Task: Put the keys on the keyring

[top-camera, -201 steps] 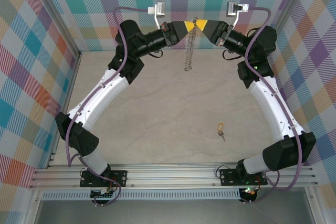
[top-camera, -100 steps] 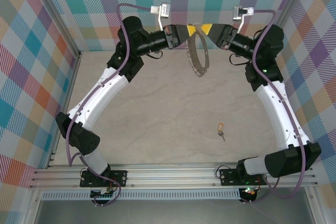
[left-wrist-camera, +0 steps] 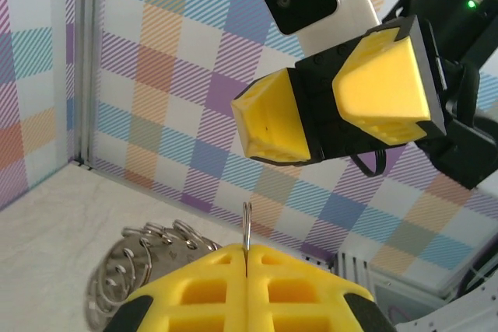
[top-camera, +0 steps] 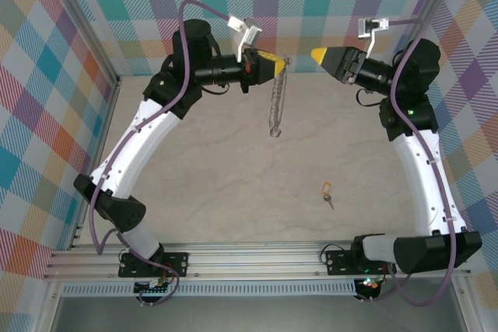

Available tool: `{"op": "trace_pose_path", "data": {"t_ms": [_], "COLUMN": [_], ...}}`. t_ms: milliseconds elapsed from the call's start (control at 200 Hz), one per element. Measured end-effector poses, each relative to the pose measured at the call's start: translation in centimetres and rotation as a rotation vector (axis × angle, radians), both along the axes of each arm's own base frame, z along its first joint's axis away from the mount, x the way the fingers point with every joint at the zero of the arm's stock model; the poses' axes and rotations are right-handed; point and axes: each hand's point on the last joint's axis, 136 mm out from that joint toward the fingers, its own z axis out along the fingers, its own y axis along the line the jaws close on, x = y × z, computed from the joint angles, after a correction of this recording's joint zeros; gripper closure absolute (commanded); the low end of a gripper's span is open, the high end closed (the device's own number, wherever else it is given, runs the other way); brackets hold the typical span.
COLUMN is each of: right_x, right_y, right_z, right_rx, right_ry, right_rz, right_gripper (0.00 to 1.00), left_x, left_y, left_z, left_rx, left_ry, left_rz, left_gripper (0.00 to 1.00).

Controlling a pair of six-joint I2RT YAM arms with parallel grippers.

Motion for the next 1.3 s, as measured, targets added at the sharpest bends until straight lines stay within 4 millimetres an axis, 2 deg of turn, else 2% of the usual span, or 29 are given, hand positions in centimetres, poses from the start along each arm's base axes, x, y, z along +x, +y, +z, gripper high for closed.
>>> {"op": "trace_pose_path", "data": {"t_ms": [285,690,1065,1300], "right_x": [-2.3,-1.0,-1.2,-1.7], "right_y": [2.4,4.1,4.4,5.0], "right_z": [-0.2,-2.2,-1.8,-1.4], "right_rx": [-0.046,-0.085,-0.086,-0.086], "right_ry": [-0.019,0.023,0.006,-0.008], "right_rz": [0.112,0.155,0.163,0.188], "right_gripper": [0.57,0.62,0.67,0.73], "left_x": [-1.0,-2.0,-1.8,-1.9], "left_y": [0.2,0.4,0.1,0.1], "left_z": [-0.5,0.7,0.0,0.1], "left_rx": [0.042,0.028,0.040,0.039], "left_ry": [-0.058,-0.083,-0.060,-0.061], "left_rz": [-0.040,-0.073,-0.084,-0.086], "left_gripper": [1.00,1.00,1.00,1.00]}}
